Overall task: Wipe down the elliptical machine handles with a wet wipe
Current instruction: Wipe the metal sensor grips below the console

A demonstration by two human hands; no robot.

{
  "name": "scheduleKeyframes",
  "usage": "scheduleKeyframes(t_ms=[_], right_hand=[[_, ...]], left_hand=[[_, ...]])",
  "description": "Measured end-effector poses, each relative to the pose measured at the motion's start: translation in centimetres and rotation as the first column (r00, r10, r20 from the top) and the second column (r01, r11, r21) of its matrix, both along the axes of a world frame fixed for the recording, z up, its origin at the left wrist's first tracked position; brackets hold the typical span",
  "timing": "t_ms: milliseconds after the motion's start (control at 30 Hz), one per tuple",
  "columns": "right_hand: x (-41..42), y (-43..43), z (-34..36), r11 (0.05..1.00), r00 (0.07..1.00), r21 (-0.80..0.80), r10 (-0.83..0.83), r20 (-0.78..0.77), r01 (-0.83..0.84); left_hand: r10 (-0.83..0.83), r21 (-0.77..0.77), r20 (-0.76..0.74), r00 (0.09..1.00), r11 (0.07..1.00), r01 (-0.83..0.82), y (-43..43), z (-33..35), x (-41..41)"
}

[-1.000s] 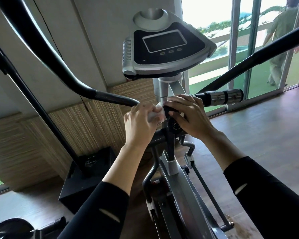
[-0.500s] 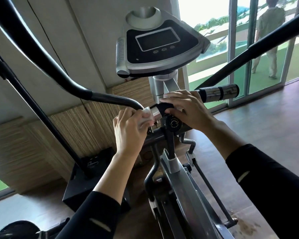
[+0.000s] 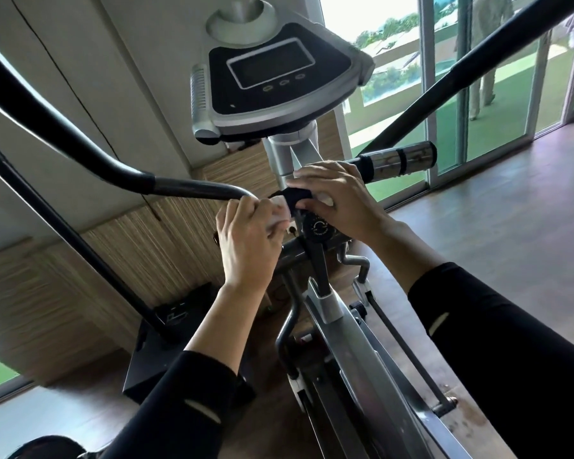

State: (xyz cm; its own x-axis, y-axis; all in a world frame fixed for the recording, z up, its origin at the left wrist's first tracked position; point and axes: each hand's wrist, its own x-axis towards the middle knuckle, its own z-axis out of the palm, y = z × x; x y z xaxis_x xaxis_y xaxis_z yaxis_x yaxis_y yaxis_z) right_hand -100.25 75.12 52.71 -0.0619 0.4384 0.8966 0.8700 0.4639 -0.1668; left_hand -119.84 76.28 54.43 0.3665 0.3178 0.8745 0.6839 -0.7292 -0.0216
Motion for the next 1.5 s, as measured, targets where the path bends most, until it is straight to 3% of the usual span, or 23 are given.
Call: scheduleKeyframes(t_ms=[267,533,667,800,967,1133,1300,1500], right_hand=[[0.0,0.0,-0.3,1.000,1.000,0.013,0.016,-0.022,-0.016],[-0.1,-0.1,0.0,1.000,0.999,-0.010,0.027,-0.037,-0.028],[-0.2,-0.1,-0.2,1.000,0.998,-0.002,0.012,-0.056,-0.012],[-0.1,0.0,-0.3,1.000,0.996,-0.018,0.020,-0.082,-0.022],[-0.4,-0.3,0.1,1.000,0.999,-0.023,0.003,-0.053,-0.004],[-0.3,-0.4,0.5,0.999,1.000,-0.048,-0.015,-0.013,0.014],[-0.9,-0.7,0.7,0.998,0.999,-0.062,-0.029,-0.021,0.028],[-3.2,-0.8,0.1,0.994,0.999,-0.103,-0.023,0.027,0.025]], left_hand=[[-0.033,0.166,0.011,0.999,0.986,0.031,0.7,-1.2,-1.4],[-0.106,0.126,-0.005,0.994,0.986,0.106,1.0,-0.7,-1.8],[-0.186,-0.145,0.050,0.981,0.971,0.192,1.6,0.7,-2.7],[-0.213,-0.452,0.158,0.964,0.853,0.262,1.1,2.9,-1.6],[-0.193,-0.558,0.237,0.952,0.776,0.296,1.1,2.9,-5.2],[-0.169,-0.465,0.267,0.949,0.840,0.280,1.6,1.2,-5.5],[-0.135,-0.299,0.182,0.974,0.936,0.186,1.5,-0.1,-6.3],[-0.160,-0.205,0.207,0.965,0.957,0.203,1.3,-0.9,-6.6]])
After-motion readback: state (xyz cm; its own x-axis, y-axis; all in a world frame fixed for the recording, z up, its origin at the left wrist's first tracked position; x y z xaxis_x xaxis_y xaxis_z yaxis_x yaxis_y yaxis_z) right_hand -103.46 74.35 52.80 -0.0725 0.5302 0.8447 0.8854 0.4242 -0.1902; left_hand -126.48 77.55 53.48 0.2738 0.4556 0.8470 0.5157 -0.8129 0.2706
